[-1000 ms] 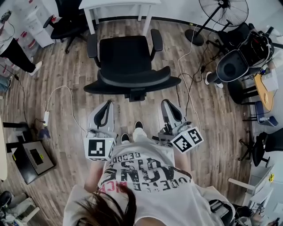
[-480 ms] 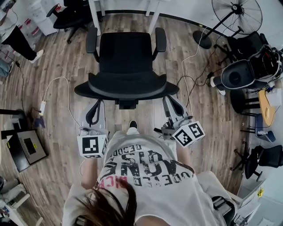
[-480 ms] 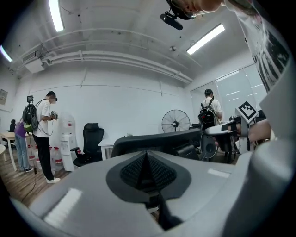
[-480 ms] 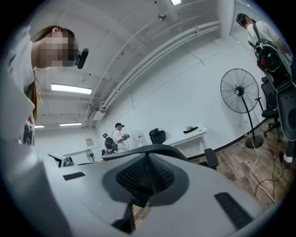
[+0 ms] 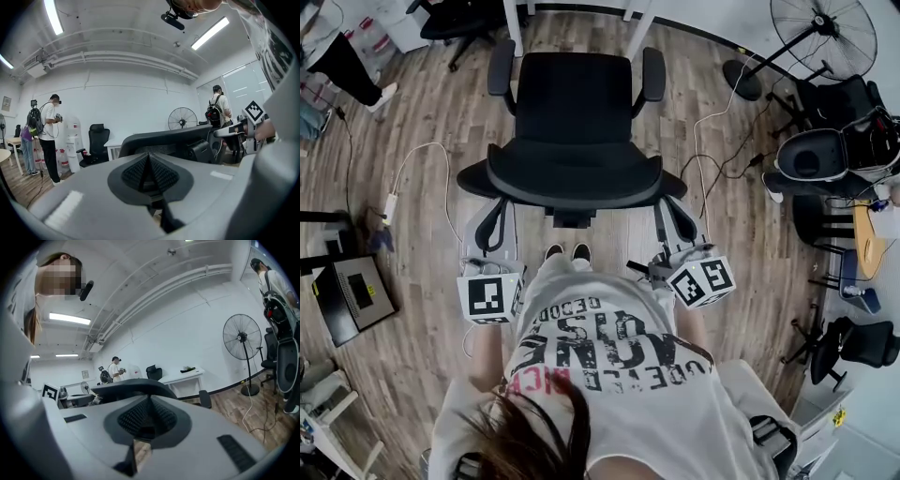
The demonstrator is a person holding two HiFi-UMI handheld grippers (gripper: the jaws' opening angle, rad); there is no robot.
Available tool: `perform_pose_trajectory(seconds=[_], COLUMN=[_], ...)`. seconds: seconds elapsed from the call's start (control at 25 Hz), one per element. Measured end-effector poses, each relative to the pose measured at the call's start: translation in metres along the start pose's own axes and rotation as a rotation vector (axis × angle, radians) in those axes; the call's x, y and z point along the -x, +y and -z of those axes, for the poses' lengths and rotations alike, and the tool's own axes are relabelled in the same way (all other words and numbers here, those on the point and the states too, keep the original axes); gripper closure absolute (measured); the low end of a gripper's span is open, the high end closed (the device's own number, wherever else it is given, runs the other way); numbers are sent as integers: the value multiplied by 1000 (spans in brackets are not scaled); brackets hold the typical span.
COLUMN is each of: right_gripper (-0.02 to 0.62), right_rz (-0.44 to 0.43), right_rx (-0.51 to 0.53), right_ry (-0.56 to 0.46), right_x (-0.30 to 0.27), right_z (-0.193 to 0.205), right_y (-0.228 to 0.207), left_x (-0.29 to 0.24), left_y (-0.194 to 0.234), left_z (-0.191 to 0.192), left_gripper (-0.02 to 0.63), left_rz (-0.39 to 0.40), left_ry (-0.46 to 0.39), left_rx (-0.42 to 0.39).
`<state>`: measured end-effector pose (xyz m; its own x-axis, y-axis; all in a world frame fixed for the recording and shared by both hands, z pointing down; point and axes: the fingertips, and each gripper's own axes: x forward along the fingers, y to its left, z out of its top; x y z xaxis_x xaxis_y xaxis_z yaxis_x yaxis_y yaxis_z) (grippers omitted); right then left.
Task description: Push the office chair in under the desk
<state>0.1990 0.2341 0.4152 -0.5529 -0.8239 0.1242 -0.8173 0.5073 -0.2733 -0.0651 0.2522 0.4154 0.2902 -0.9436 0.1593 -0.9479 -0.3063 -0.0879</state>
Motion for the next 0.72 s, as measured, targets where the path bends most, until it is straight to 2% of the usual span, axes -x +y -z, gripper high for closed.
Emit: perform_pose_trajectory(seconds=[0.24, 0.36, 0.52, 0.56, 0.6, 0.64, 0.72], right_gripper=[568, 568, 566, 553, 489, 462, 442], right_rz=[24, 30, 11, 8, 8, 9, 3], right_rx=[37, 127, 275, 299, 322, 347, 423], right_ry=[24, 73, 161, 177, 192, 209, 259], right_x=[-1, -1, -3, -4, -5, -6, -7], right_z=[3, 11, 18, 20, 21, 23, 29], right_y=[4, 5, 6, 5, 3, 2, 0], left_x=[-11, -14, -18, -18, -18, -17, -16], left_y=[1, 0, -6, -8, -9, -9, -10], left_z=[8, 20, 31, 35, 41, 47, 57], left_gripper=[594, 593, 573, 524, 497, 483, 457], left_rz=[73, 119, 215, 239, 261, 280, 315], left_ry=[63, 131, 176, 194, 217, 243, 287], left_rx=[-67, -108, -226, -243, -254, -267, -324])
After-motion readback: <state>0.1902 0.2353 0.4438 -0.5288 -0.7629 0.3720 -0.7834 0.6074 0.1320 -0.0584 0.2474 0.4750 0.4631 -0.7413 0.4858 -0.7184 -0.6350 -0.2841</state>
